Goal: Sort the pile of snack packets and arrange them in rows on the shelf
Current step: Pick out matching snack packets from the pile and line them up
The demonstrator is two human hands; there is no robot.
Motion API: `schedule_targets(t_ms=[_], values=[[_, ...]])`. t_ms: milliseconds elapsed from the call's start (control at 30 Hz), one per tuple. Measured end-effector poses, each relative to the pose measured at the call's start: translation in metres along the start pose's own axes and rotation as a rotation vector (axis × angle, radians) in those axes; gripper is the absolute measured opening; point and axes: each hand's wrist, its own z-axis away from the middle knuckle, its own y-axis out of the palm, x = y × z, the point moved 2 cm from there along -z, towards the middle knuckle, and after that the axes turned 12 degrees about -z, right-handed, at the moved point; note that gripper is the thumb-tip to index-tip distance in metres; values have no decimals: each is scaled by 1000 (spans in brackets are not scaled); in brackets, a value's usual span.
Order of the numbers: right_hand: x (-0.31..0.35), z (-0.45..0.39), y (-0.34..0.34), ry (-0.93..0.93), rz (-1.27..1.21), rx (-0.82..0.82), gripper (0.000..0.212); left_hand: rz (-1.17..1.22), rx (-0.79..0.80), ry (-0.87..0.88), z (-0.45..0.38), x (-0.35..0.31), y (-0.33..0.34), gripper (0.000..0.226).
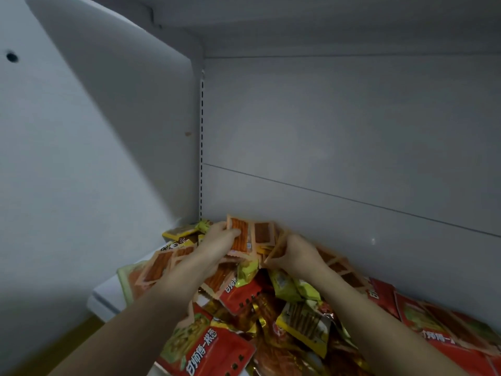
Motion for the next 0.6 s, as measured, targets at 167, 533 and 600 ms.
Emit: schedule_targets(t_ms=[167, 533, 600], values=[[-9, -1, -7, 27, 49, -145, 18, 19, 44, 22, -6, 13, 9, 18], [-21, -17, 16, 171, 0, -140, 82, -75, 204, 118, -17, 19, 18, 23], [-20, -19, 12, 189, 27, -128, 78, -69, 209, 134, -20, 18, 12, 22]])
